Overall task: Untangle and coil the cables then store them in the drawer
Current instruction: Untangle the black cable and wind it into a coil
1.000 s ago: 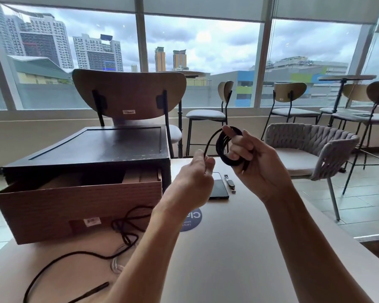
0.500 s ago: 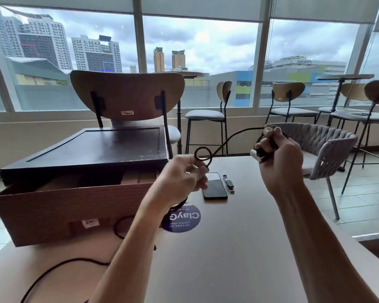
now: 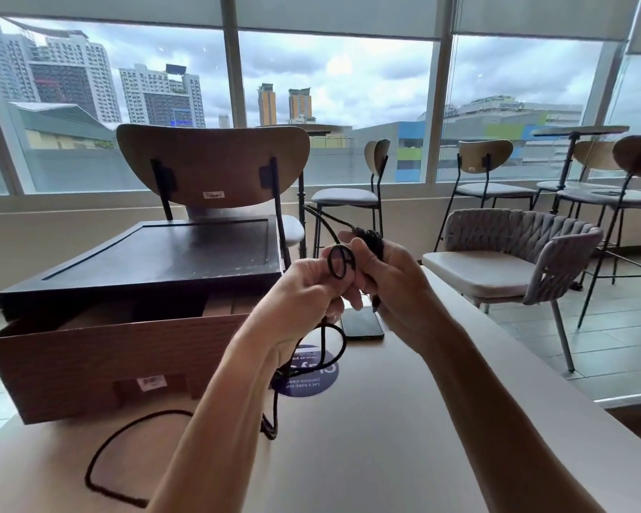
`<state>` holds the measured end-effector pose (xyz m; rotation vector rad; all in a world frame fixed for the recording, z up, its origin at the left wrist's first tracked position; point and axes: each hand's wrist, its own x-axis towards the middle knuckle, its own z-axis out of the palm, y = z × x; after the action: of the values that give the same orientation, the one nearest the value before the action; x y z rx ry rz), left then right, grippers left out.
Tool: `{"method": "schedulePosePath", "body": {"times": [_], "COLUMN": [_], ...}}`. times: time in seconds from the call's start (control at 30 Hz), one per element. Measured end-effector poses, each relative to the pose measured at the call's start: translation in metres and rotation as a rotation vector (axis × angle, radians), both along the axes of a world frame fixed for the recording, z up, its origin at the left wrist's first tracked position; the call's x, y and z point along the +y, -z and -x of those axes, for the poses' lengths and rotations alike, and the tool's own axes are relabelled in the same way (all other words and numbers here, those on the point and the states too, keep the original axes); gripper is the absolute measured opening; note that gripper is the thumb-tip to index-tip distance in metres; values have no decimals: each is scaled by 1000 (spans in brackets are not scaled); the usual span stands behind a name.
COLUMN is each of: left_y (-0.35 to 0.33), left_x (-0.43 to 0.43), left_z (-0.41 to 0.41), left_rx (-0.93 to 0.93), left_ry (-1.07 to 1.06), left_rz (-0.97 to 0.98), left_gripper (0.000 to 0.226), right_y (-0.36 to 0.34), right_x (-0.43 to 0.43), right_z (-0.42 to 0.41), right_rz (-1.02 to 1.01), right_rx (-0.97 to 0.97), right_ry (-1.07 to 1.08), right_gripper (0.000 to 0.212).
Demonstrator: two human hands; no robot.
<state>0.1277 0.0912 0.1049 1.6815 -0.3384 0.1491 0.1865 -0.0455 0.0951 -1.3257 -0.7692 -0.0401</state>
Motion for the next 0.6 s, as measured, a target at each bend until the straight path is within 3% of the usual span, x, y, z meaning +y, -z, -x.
{"method": "schedulePosePath", "body": {"times": [0.1,0.33,0.47,0.53,0.6], "left_y": [3,5,7,8,9], "left_x": [4,7,6,6,4], "left_z": [0,1,-1,-2,-2], "left_rx": [84,142,106,29,-5], "left_ry": [75,195,66,-70,-192], "left_rz": [-54,-118,-213,-465,-669], "left_gripper": [26,20,11,4,16], "right_y": [-1,-7,-9,-8,-4], "right_x": [-10,-17,-13,-11,-12], "right_z": [1,11,2,-4,-10], "right_rz": [50,48,-76,-142,-202], "right_rx": [81,166,201,211,264], "right_ry": [-117,-226,24,195,348], "right_gripper": [39,39,28,14,4]}}
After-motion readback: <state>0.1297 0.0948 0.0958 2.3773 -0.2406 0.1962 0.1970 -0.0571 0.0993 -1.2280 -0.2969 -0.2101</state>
